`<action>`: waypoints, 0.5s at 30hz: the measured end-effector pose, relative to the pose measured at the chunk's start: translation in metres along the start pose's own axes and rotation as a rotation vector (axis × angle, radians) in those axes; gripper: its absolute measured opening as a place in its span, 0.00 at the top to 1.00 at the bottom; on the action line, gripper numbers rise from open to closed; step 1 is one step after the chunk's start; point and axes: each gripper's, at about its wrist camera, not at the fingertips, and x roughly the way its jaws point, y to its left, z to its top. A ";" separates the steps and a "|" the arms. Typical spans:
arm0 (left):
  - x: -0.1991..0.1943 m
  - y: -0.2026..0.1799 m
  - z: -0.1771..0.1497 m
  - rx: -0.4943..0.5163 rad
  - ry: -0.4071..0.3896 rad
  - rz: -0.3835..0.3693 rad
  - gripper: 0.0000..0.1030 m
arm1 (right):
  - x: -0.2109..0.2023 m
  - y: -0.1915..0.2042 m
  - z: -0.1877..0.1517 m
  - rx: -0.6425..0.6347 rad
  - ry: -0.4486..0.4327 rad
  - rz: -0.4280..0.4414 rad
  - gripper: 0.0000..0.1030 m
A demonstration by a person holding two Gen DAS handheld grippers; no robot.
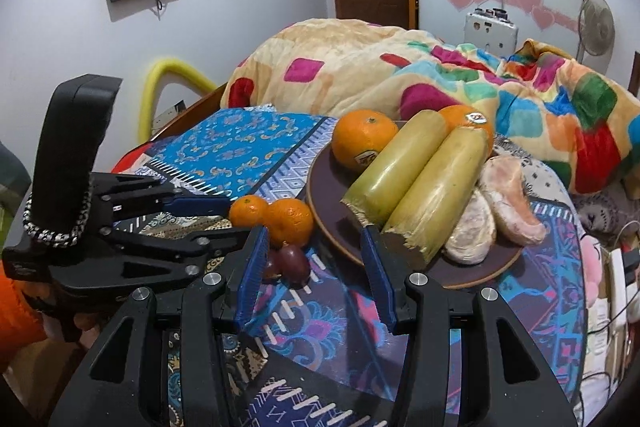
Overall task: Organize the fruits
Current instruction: 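Grasp a small mandarin with the left gripper while the right grasps another mandarin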
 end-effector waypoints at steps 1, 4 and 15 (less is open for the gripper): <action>0.001 0.000 0.001 0.002 0.002 -0.005 0.65 | 0.001 0.001 0.000 -0.001 0.001 0.003 0.57; 0.002 -0.004 0.002 0.021 0.000 0.000 0.69 | 0.004 0.004 -0.001 -0.002 0.008 0.007 0.57; -0.023 0.010 -0.010 -0.009 -0.049 -0.027 0.70 | 0.019 0.020 0.004 -0.033 0.047 0.017 0.57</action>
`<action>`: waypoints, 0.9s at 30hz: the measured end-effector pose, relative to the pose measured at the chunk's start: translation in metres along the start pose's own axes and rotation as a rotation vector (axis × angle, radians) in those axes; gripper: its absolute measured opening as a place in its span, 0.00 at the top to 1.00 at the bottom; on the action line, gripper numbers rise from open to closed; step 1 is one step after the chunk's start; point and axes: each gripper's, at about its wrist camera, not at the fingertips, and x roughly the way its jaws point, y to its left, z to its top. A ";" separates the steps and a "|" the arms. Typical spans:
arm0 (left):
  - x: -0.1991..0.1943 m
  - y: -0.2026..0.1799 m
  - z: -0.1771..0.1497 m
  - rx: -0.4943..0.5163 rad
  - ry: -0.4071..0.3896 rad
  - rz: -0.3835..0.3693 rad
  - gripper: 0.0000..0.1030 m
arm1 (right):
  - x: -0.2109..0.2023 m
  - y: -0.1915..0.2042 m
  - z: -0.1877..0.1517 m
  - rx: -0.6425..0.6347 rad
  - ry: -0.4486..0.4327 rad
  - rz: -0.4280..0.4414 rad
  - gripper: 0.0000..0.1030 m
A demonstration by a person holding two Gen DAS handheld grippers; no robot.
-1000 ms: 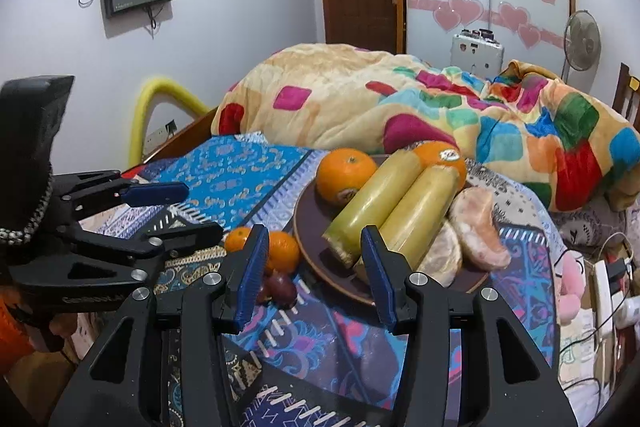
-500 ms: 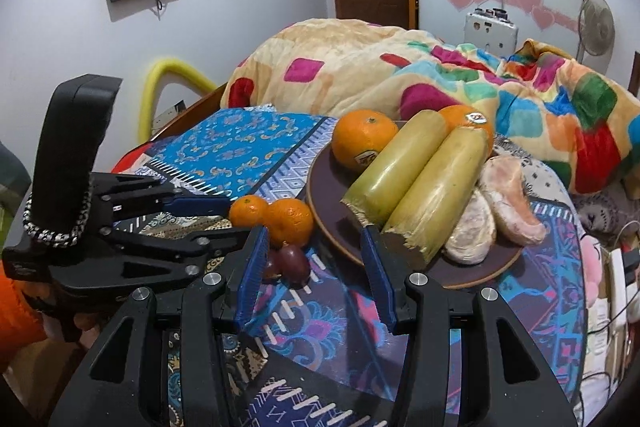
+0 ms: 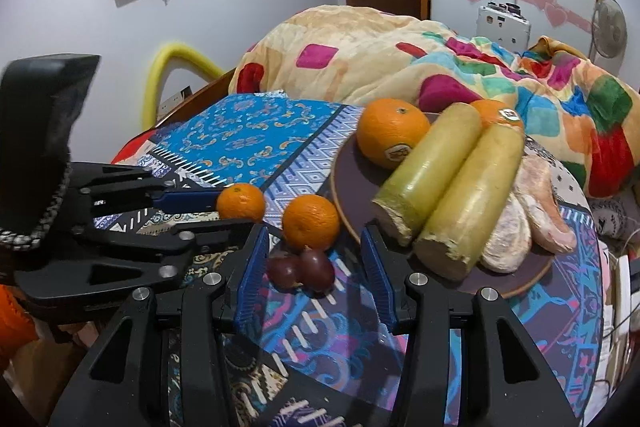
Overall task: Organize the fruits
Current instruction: 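Grasp a small mandarin with the left gripper while the right grasps another mandarin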
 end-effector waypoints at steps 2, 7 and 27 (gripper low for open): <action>-0.007 0.003 -0.003 0.000 -0.009 0.000 0.70 | 0.002 0.004 0.002 -0.009 0.000 -0.002 0.57; -0.025 0.012 -0.013 0.005 -0.028 0.008 0.70 | 0.009 0.007 0.009 -0.006 -0.005 -0.032 0.61; -0.042 0.045 -0.028 -0.055 -0.065 0.015 0.70 | 0.024 0.030 0.015 -0.122 0.037 -0.129 0.66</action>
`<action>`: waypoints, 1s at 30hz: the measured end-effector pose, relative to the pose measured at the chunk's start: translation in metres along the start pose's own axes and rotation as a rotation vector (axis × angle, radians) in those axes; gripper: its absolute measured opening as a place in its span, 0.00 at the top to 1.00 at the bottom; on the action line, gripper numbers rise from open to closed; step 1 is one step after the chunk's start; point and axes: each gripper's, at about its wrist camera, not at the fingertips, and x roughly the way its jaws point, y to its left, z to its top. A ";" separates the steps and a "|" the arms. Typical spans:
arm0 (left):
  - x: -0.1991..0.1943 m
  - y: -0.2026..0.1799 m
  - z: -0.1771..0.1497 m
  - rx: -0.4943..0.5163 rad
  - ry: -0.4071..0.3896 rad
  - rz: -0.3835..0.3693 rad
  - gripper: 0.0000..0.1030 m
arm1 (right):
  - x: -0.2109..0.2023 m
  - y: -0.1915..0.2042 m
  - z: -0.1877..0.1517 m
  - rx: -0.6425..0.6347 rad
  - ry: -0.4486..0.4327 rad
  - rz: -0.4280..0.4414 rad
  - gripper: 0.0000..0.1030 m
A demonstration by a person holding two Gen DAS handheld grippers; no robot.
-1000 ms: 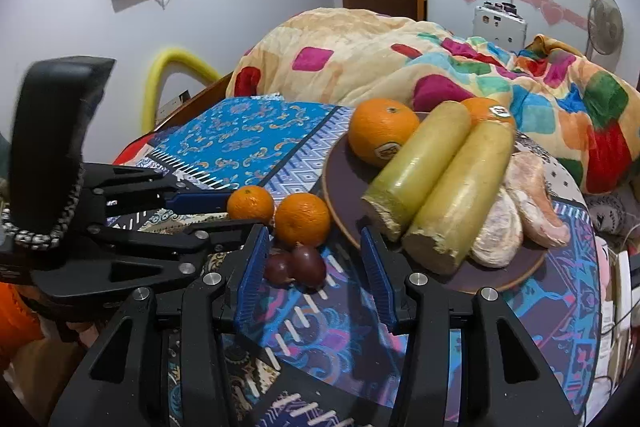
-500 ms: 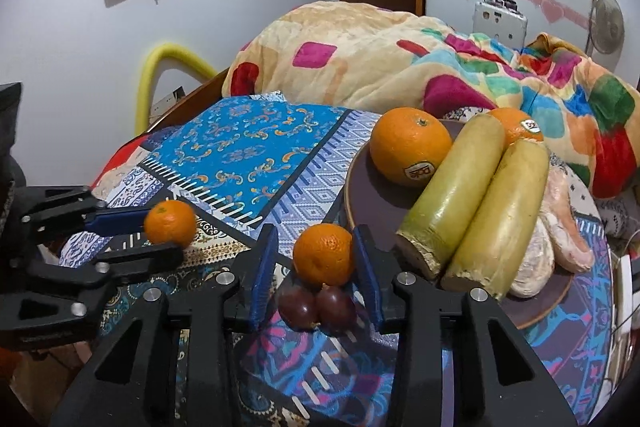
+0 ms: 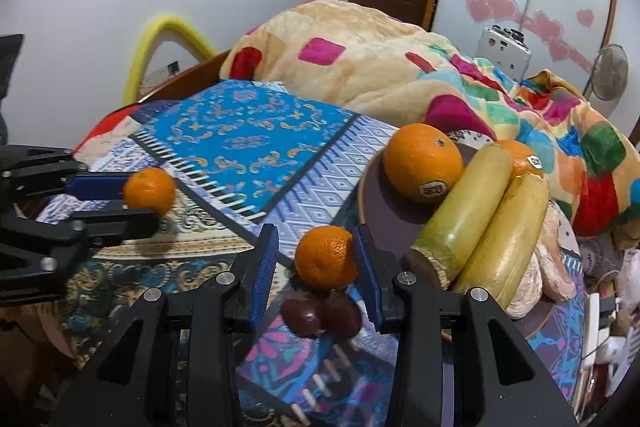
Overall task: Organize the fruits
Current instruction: 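Grasp a small mandarin with the left gripper while the right grasps another mandarin, then carry both mandarins onto the plate and open both grippers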
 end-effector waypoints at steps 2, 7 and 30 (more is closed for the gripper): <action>0.000 0.001 -0.001 0.002 -0.001 0.000 0.70 | 0.002 0.000 -0.002 -0.018 0.002 -0.025 0.65; 0.001 0.005 -0.002 -0.010 -0.002 -0.009 0.70 | 0.004 0.011 -0.003 -0.081 0.007 -0.091 0.64; -0.018 -0.012 0.007 -0.012 -0.041 -0.020 0.70 | -0.056 0.013 -0.003 -0.045 -0.108 -0.054 0.72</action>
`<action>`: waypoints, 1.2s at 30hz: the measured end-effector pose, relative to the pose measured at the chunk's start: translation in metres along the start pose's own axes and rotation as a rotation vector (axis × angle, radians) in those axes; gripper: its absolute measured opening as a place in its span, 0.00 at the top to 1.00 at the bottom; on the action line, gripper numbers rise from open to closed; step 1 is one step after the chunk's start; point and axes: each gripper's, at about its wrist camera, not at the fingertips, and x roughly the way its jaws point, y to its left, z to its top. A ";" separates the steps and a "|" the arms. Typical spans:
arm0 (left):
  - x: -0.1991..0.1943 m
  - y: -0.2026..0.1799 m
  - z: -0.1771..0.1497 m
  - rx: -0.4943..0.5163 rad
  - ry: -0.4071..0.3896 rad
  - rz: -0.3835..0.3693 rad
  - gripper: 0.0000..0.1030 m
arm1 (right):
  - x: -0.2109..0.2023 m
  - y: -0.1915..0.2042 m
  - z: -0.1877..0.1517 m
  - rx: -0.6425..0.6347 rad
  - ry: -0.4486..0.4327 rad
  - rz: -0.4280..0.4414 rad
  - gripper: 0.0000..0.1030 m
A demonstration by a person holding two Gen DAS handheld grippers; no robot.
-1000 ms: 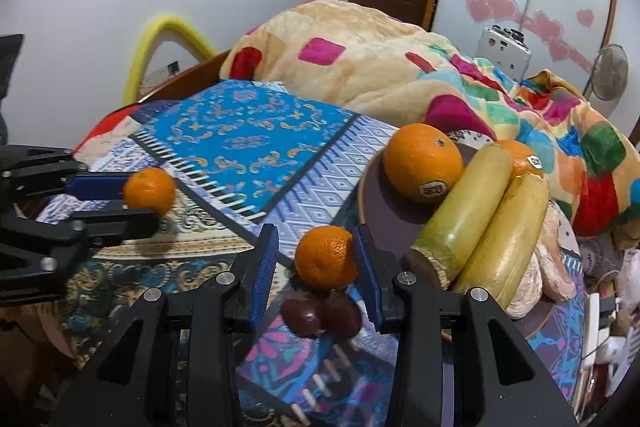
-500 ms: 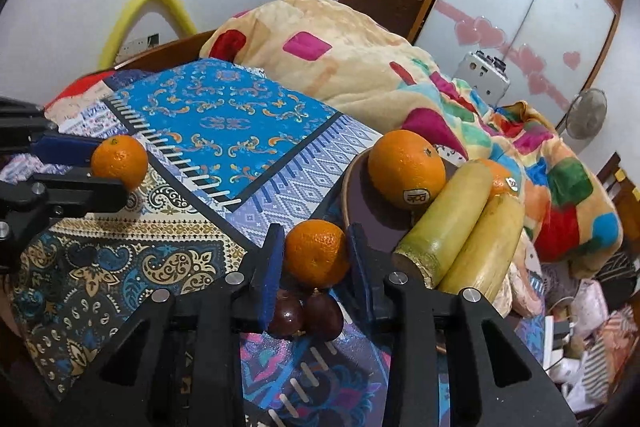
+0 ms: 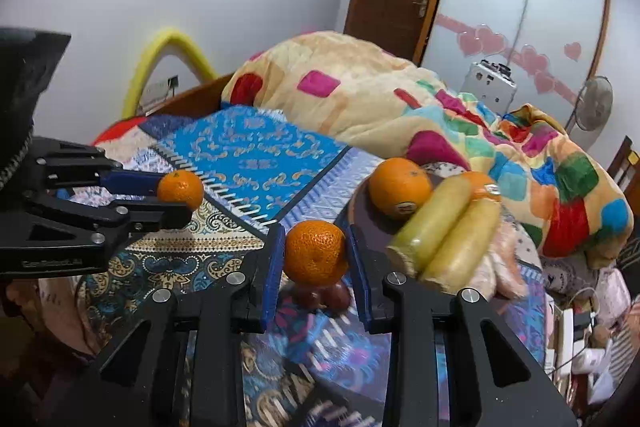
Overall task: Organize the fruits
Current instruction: 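Carry both mandarins onto the plate and open both grippers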
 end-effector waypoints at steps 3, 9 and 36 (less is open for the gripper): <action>-0.003 -0.011 0.006 0.009 -0.016 -0.006 0.70 | -0.013 -0.013 -0.001 0.024 -0.024 -0.020 0.72; 0.002 -0.035 0.024 0.036 -0.038 -0.021 0.70 | -0.031 -0.045 -0.005 0.075 -0.056 -0.073 0.72; 0.119 -0.074 0.073 0.080 0.082 0.004 0.70 | 0.008 -0.123 -0.045 0.209 -0.026 -0.034 0.72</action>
